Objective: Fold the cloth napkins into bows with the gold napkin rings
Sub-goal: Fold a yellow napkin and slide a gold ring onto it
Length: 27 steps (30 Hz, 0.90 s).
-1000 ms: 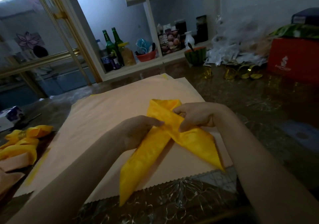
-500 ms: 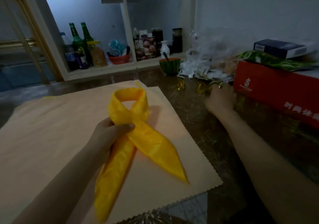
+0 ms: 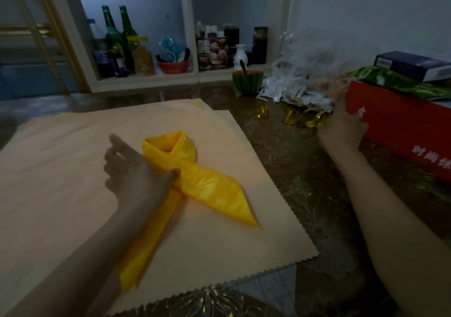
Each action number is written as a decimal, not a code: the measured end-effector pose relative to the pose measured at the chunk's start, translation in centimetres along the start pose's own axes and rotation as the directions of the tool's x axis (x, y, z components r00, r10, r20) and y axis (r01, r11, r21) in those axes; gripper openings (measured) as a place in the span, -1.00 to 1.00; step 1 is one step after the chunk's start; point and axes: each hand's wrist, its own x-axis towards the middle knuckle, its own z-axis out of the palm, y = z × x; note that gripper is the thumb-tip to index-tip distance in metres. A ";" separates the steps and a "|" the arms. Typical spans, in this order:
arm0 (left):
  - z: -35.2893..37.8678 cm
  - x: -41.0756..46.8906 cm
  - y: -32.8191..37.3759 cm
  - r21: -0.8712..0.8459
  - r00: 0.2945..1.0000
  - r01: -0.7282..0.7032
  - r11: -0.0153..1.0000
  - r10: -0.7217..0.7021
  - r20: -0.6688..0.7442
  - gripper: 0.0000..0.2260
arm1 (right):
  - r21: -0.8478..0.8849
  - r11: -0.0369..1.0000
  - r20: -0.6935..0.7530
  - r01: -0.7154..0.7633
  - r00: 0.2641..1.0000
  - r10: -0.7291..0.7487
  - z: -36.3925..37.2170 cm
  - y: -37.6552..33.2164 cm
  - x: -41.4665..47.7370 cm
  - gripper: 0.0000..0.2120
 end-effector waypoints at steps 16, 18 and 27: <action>1.8 -1.0 0.9 0.168 0.776 -0.618 0.768 0.561 0.288 -0.67 | 0.745 0.663 0.603 -0.070 0.497 -0.624 -2.3 -10.2 -10.7 -0.77; 2.2 -1.1 0.8 0.143 0.785 -0.606 0.783 0.560 0.263 -0.71 | 0.737 0.675 0.593 -0.027 0.504 -0.628 -2.3 -10.1 -11.0 -0.72; 2.8 -1.1 0.5 -0.092 0.841 -0.517 0.851 0.525 0.130 -0.82 | 0.586 0.748 0.549 0.312 0.526 -0.650 -0.8 -9.8 -10.6 -0.46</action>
